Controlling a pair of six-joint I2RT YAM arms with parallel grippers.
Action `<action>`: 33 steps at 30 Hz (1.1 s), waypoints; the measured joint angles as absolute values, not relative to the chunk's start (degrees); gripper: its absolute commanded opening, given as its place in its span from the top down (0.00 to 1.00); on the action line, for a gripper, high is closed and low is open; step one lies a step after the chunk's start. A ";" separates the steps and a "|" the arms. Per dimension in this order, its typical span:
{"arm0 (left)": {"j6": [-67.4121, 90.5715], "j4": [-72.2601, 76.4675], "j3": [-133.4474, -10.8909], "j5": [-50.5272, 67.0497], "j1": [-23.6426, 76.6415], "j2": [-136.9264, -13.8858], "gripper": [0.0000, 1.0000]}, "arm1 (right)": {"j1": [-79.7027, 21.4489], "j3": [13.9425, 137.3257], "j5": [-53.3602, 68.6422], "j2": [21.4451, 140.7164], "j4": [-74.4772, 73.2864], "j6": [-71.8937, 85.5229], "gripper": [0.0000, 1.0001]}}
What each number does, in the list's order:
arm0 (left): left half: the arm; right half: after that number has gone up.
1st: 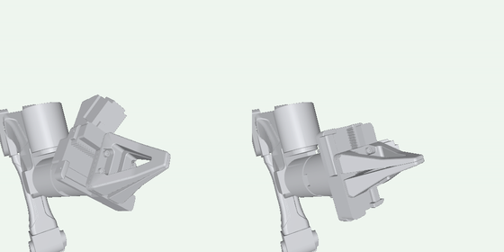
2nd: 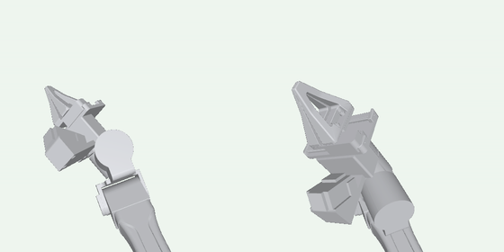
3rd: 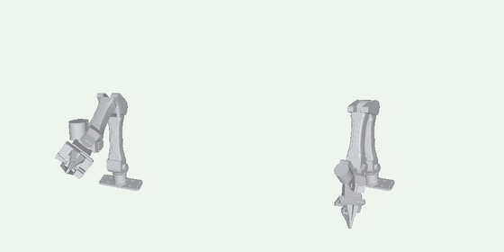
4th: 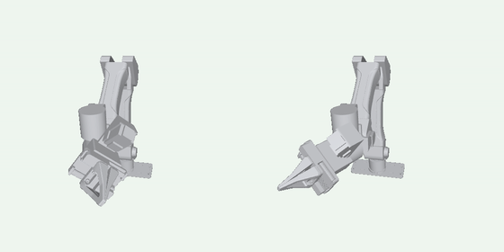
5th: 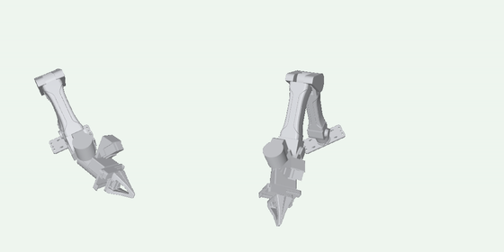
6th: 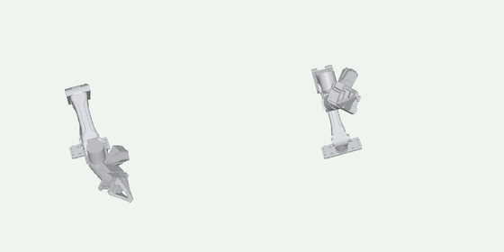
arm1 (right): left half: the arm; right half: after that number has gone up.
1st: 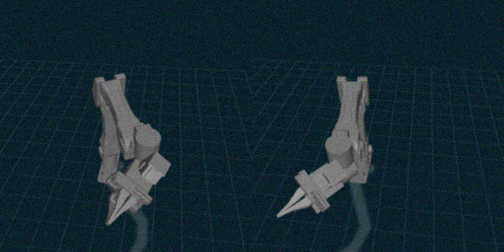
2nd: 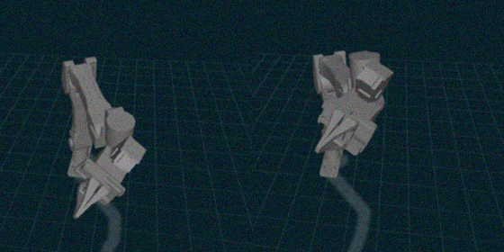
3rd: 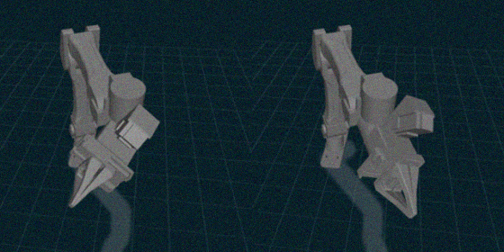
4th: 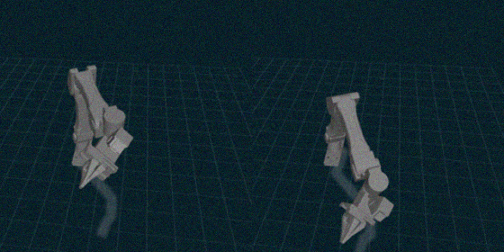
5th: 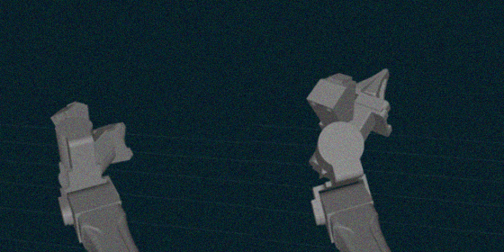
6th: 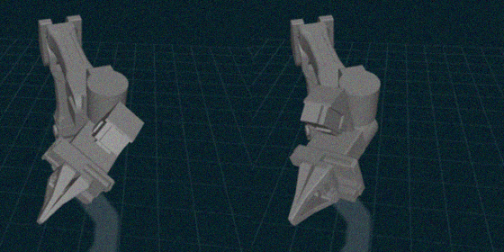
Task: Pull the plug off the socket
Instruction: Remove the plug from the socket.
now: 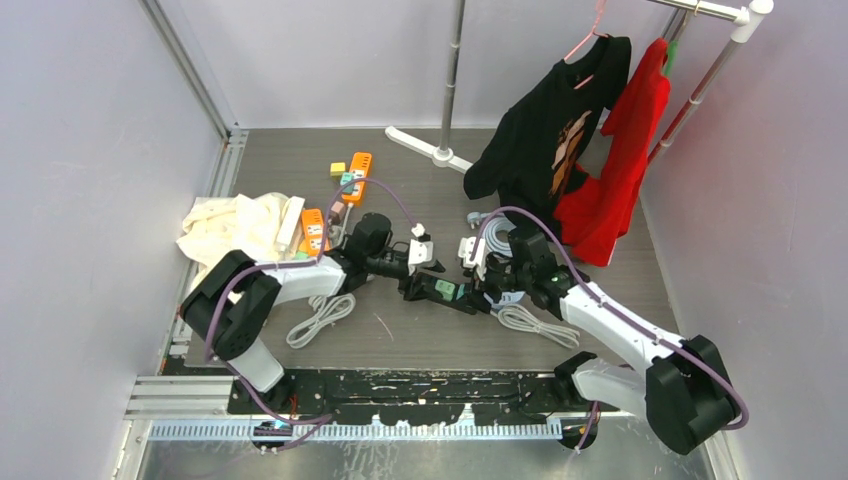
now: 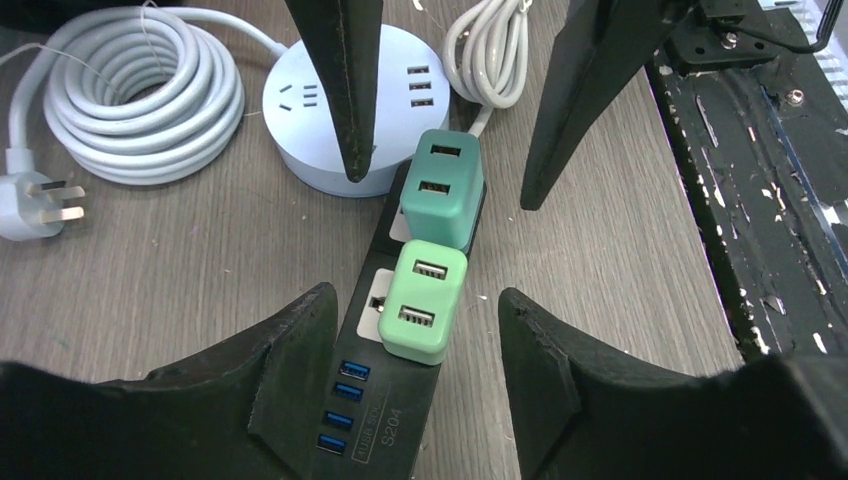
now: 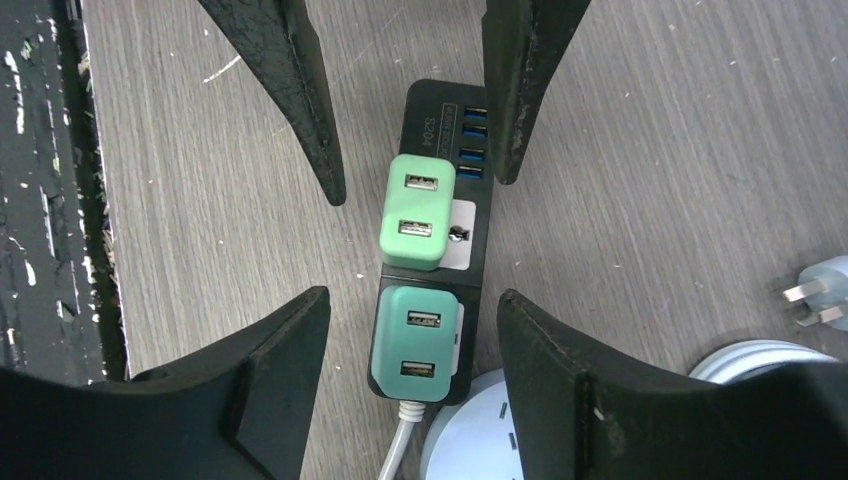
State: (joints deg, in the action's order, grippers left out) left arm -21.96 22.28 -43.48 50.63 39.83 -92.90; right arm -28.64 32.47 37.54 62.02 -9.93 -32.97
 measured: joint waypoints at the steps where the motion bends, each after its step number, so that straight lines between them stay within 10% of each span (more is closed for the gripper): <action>1: -22.02 22.50 -43.48 50.85 39.83 -93.38 0.42 | -28.64 32.10 37.50 62.39 -9.32 -33.15 0.35; 23: -22.94 21.96 -46.50 53.65 39.92 -100.20 0.63 | -28.64 29.21 37.60 65.30 -5.80 -38.89 0.68; 33: -22.94 21.65 -47.00 55.02 40.16 -100.92 0.99 | -28.62 29.54 38.89 65.30 -7.49 -42.70 0.83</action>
